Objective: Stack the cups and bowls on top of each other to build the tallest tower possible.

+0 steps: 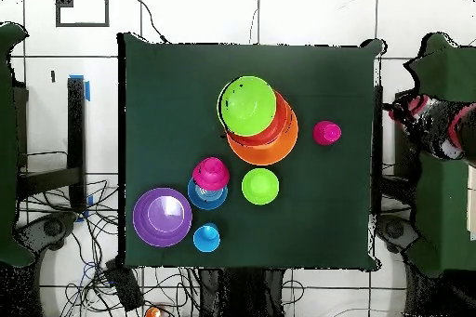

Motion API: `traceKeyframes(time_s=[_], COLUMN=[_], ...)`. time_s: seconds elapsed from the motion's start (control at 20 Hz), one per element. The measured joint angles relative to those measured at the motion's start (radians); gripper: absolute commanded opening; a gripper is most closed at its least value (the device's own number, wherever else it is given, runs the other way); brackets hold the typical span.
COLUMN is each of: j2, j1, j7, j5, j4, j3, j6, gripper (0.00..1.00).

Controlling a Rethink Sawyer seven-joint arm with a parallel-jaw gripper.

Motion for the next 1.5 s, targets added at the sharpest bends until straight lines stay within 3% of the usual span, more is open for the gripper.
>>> traceKeyframes(time_s=[0.45,0.95,1.5], j2=[0.114,0.19,0.274], j1=[0.0,0.0,0.013], j7=[0.0,0.0,0.0], j5=[-0.065,-0.113,-0.127], j4=[-0.088,-0.143,-0.235], j3=[0.035,0.052,0.067], j6=[-0.046,-0.048,-0.052], gripper=[1.0,1.0,1.0])
